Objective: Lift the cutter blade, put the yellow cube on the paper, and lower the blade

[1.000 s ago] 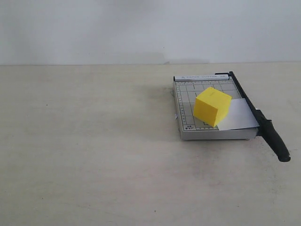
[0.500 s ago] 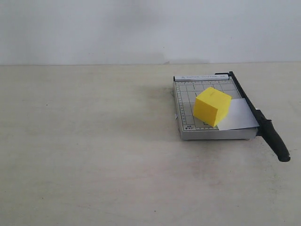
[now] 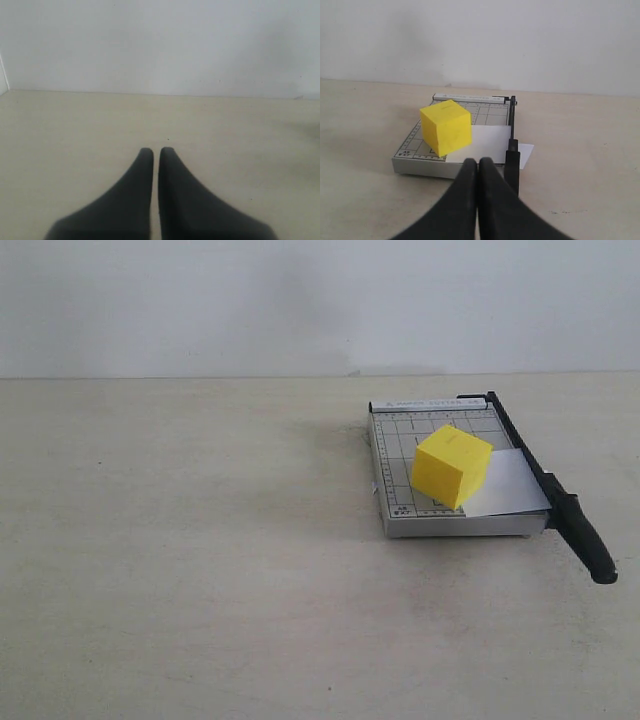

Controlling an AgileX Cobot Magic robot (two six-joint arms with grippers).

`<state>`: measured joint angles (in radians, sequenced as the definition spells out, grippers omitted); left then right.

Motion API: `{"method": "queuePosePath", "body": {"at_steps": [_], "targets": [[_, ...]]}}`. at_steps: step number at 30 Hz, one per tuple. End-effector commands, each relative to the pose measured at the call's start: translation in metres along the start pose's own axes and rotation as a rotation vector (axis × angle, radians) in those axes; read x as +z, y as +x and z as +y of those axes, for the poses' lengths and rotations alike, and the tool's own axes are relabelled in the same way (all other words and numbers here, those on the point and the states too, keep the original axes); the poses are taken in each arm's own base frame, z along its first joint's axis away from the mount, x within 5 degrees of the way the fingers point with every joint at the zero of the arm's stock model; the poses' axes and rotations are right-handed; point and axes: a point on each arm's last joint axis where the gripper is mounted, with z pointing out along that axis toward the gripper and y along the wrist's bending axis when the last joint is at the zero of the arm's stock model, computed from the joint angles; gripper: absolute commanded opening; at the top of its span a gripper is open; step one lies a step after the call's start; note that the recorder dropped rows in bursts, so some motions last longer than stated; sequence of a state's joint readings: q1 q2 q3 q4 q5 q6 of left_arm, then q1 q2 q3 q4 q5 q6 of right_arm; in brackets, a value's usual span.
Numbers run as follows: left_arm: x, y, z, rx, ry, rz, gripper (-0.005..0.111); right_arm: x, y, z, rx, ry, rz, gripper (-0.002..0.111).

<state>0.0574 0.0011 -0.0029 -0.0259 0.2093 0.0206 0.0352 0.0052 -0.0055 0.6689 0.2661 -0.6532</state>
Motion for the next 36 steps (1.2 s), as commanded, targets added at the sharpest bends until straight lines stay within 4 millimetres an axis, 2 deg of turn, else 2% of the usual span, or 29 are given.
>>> {"method": "queuePosePath", "body": {"at_steps": [1, 13, 25, 36], "targets": [[0.0, 0.001, 0.0, -0.012, 0.0, -0.001, 0.004, 0.0, 0.001, -0.001, -0.009, 0.007, -0.001, 0.0], [0.0, 0.001, 0.0, -0.012, 0.0, 0.001, 0.004, 0.0, -0.001, -0.004, -0.031, 0.043, -0.025, 0.0], [0.0, 0.001, 0.0, -0.012, 0.0, -0.001, 0.004, -0.001, 0.0, -0.011, 0.169, 0.116, -0.022, 0.0], [0.0, 0.001, 0.0, -0.012, 0.0, -0.001, 0.004, -0.001, 0.001, -0.011, 0.162, 0.121, -0.019, 0.0]]}}
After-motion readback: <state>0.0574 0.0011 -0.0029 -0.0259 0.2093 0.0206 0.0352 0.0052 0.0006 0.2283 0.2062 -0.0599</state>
